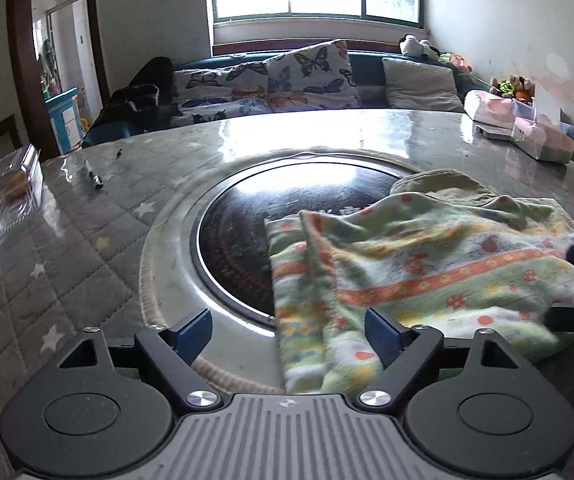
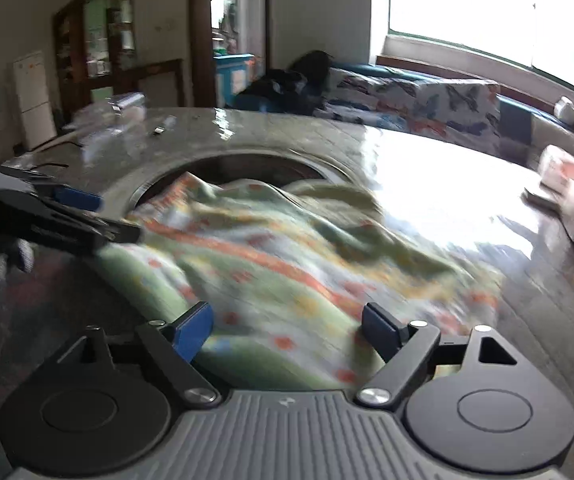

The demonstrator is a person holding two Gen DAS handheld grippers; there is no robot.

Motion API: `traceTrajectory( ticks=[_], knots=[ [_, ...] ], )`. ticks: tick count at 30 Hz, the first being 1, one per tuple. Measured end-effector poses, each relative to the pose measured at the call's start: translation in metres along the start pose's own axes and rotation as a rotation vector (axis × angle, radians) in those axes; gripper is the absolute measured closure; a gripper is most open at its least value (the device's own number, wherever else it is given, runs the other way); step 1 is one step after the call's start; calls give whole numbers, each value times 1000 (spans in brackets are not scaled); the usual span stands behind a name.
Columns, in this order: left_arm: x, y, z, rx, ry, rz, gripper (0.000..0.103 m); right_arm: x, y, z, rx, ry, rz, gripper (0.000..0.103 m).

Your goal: Fold clothes

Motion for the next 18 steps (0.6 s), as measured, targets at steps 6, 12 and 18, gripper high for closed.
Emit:
traceTrajectory(
  ticks=[6, 12, 18],
  knots=[
    [-4, -4, 2, 3, -10, 15, 14, 16, -19, -10, -1, 46, -24, 19],
    [7, -10, 7, 17, -19, -5, 11, 20, -17, 3, 52, 61, -48, 19],
    [31, -10, -1, 6, 21, -50, 10, 13, 9, -3, 20, 75, -25, 18]
  ],
)
Point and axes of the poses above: each gripper's, at about its wrist camera, not at the fingertips, and y roughly the way its jaws point, x to its right, z to its top, the point moved 2 cm from there along y, roughly the way its jaws point, and after that the axes turned 14 degrees about -y, right-handed, at the moved point
